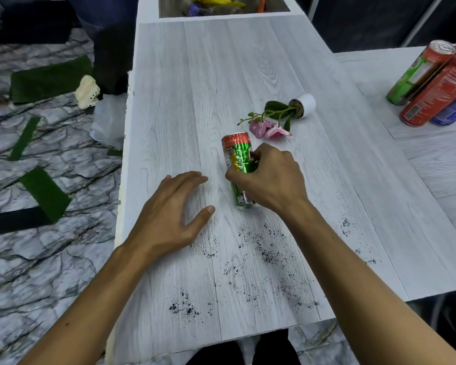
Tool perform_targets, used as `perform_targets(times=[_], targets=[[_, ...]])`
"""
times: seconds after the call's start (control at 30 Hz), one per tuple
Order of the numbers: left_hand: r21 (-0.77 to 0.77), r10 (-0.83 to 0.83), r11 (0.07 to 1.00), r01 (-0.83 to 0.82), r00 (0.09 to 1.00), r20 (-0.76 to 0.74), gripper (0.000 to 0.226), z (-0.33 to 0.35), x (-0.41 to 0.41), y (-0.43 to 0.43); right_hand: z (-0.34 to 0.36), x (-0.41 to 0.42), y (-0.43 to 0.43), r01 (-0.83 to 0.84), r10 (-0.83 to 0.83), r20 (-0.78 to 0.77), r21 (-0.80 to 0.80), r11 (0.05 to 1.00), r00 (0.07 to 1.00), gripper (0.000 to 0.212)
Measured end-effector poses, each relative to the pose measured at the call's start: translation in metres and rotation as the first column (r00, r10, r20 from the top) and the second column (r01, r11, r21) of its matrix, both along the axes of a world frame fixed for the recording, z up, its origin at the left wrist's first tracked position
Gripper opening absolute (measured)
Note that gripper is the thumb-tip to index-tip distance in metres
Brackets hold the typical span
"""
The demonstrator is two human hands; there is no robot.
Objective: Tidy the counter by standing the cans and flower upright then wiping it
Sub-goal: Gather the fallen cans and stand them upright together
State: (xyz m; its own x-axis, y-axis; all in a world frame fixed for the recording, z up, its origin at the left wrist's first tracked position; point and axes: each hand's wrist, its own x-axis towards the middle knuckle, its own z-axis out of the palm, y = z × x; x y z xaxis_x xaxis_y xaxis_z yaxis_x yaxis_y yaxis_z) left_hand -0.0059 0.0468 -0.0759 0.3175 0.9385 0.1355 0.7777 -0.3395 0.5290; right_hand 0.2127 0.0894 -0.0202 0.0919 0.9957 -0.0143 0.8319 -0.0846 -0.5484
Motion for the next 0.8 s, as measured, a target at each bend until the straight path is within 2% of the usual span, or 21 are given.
perform_targets(times=[0.17, 0.33, 0.8], targets=[[0.002, -0.005, 1.0, 0.005, 1.0, 0.005, 0.06, 0.006, 0.008, 0.001, 0.009, 0.014, -0.016, -0.013, 0.026, -0.086, 0.156, 0.988, 0.996, 0.052], [0.017, -0.015, 1.0, 0.015, 1.0, 0.008, 0.06, 0.013, 0.022, 0.003, 0.01, 0.032, -0.029, -0.01, 0.053, -0.176, 0.235, 0.972, 0.983, 0.059], [0.02, -0.097, 0.995, 0.096, 0.995, 0.036, 0.058, 0.036, 0.104, 0.016, 0.003, 0.12, -0.057, 0.122, -0.039, -0.309, 0.256, 0.959, 0.95, 0.06]])
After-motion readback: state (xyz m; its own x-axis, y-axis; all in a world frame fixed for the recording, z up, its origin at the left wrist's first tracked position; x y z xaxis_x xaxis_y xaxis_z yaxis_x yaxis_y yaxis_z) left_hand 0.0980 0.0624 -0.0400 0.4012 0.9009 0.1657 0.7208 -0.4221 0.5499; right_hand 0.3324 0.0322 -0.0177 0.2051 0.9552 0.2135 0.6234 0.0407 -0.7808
